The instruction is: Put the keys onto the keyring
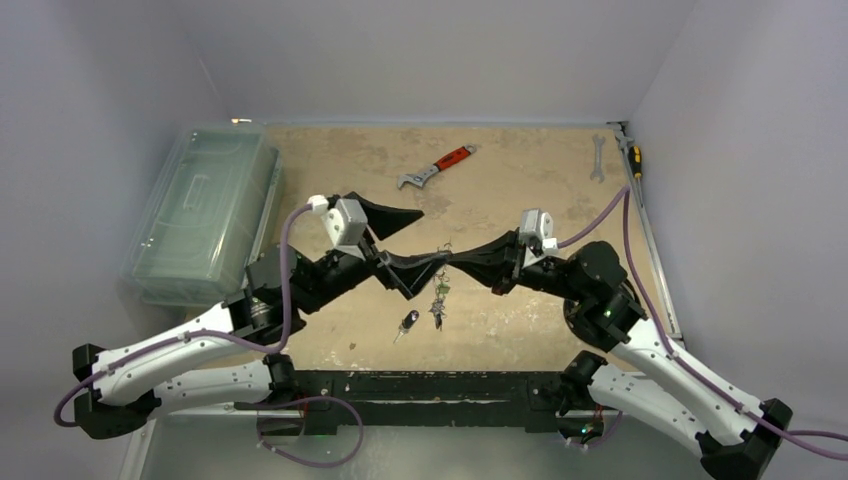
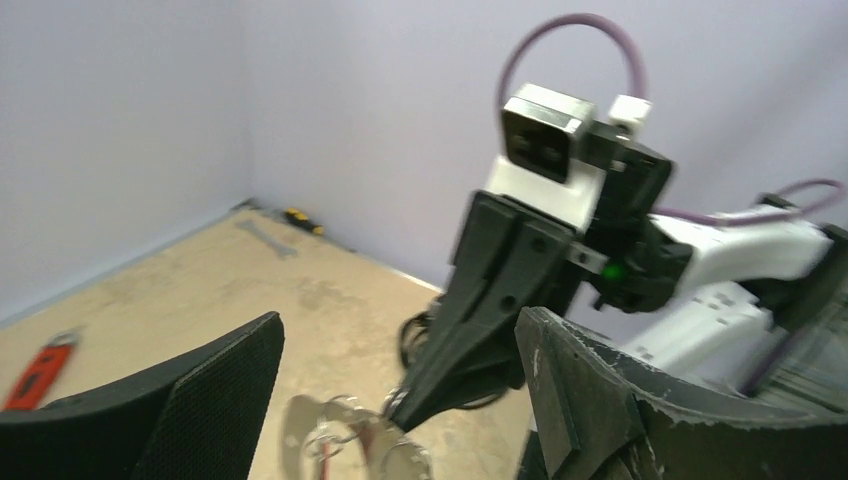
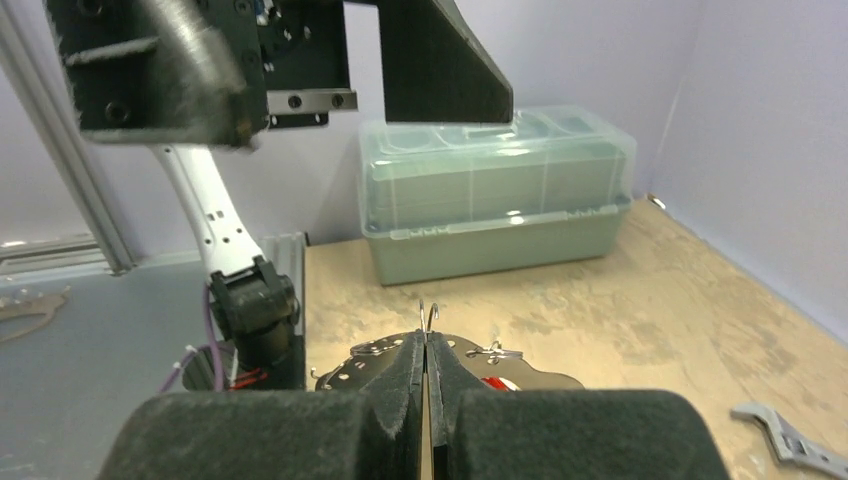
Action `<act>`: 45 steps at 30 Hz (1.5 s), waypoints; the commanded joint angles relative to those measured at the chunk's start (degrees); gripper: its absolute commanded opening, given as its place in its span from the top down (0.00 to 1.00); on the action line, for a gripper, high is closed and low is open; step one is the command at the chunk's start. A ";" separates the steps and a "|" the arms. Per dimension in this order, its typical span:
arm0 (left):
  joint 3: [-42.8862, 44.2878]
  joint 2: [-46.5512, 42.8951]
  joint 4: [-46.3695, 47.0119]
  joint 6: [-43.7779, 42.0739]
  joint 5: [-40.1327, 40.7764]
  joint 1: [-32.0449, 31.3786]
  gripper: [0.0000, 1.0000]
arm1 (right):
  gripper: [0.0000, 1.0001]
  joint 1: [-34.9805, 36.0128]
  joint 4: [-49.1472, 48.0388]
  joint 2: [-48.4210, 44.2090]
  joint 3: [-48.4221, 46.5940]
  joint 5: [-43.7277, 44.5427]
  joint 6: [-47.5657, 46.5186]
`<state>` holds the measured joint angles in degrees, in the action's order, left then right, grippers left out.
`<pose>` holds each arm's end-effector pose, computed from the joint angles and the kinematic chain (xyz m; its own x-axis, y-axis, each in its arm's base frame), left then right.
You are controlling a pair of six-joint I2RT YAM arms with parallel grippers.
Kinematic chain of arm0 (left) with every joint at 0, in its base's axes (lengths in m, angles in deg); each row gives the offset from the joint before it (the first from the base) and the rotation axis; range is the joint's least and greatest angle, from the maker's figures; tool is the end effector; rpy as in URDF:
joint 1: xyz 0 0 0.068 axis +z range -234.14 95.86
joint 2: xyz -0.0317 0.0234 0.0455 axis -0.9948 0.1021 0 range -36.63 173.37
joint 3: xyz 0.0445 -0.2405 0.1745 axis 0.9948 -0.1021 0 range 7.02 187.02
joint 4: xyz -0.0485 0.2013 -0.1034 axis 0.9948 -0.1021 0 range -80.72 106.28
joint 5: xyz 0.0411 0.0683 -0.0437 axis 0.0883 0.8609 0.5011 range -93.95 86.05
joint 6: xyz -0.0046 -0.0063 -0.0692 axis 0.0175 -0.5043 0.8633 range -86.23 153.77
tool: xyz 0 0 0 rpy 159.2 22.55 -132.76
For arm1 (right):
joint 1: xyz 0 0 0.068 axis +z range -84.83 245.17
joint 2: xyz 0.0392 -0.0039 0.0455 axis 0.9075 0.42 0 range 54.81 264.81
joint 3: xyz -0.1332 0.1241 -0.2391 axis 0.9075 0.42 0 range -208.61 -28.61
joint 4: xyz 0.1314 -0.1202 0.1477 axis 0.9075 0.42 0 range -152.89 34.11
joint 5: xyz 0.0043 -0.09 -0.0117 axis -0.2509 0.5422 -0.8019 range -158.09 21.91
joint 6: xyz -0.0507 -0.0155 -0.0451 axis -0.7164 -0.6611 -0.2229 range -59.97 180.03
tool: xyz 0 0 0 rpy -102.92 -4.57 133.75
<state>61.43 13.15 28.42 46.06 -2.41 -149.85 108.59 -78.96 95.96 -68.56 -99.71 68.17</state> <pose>0.0686 -0.1483 0.4515 -0.0757 -0.3496 -0.9338 0.9052 0.3686 -0.2114 0.0751 0.1120 0.3929 0.0496 0.2129 -0.9758 -0.9701 0.2426 0.0036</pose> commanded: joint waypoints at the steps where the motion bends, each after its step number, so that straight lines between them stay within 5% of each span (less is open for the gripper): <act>1: 0.66 -3.62 -4.18 -3.93 16.26 -0.21 0.13 | 1.00 -0.01 0.60 -2.03 -1.02 4.13 -3.92; 8: 1.35 -6.92 -15.40 -8.57 21.57 -0.21 0.10 | 1.00 0.66 -6.61 -5.36 4.33 4.85 -7.74; 16: 0.96 -8.37 -29.54 -15.20 25.19 -0.21 0.10 | 1.00 7.13 -18.36 -9.60 12.98 16.34 -24.27; 28: -13.00 -13.81 -26.84 -21.16 21.18 -0.21 0.12 | 1.00 21.77 -15.48 -6.55 11.08 45.26 -47.28; 45: -10.59 2.37 -33.30 -8.73 9.90 0.40 0.27 | 1.00 22.94 3.37 -7.96 3.91 58.40 -31.29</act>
<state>47.05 13.80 -4.45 31.85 10.77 -149.85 131.17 -79.44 90.71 -59.62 -48.30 30.08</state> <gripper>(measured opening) 0.747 0.005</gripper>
